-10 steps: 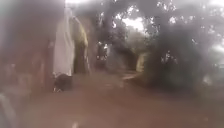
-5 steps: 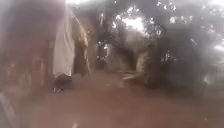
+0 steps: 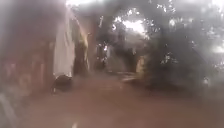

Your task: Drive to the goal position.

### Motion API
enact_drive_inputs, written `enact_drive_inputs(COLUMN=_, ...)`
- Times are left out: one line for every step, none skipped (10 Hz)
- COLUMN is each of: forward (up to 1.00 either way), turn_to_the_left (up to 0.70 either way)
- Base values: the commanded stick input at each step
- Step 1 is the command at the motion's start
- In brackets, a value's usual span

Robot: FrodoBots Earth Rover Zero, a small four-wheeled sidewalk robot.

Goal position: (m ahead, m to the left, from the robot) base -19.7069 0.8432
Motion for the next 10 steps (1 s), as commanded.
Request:
enact_drive_inputs(forward=0.37, turn_to_the_left=0.0)
enact_drive_inputs(forward=0.0, turn_to_the_left=0.0)
enact_drive_inputs(forward=0.0, turn_to_the_left=0.0)
enact_drive_inputs(forward=0.0, turn_to_the_left=0.0)
enact_drive_inputs(forward=-0.05, turn_to_the_left=0.0)
enact_drive_inputs(forward=-0.46, turn_to_the_left=0.0)
enact_drive_inputs(forward=-0.7, turn_to_the_left=0.0)
enact_drive_inputs(forward=-0.7, turn_to_the_left=0.0)
enact_drive_inputs(forward=-0.7, turn_to_the_left=0.0)
enact_drive_inputs(forward=-0.7, turn_to_the_left=0.0)
